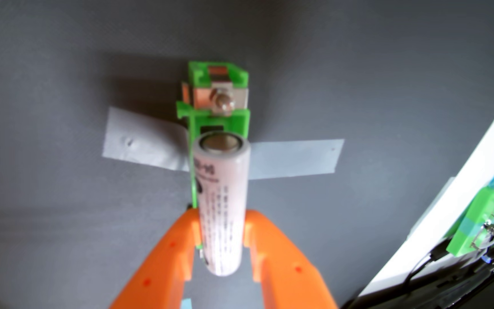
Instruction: Insert Battery
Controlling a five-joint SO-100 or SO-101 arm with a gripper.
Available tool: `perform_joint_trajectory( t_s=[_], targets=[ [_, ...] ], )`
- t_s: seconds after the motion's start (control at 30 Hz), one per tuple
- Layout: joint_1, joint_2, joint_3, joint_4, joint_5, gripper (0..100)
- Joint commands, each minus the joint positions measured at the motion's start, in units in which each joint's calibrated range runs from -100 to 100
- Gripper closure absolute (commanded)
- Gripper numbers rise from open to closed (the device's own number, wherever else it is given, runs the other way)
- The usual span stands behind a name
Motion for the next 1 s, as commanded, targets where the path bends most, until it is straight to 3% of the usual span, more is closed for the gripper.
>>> perform_joint_trajectory(
  t_s=[0.0, 0.97],
  targets=[
    [0.46, -0.92, 0.36, -2.53, 0.3, 98],
    [0.58, -0.92, 1.44, -2.87, 0.3, 98]
  ],
)
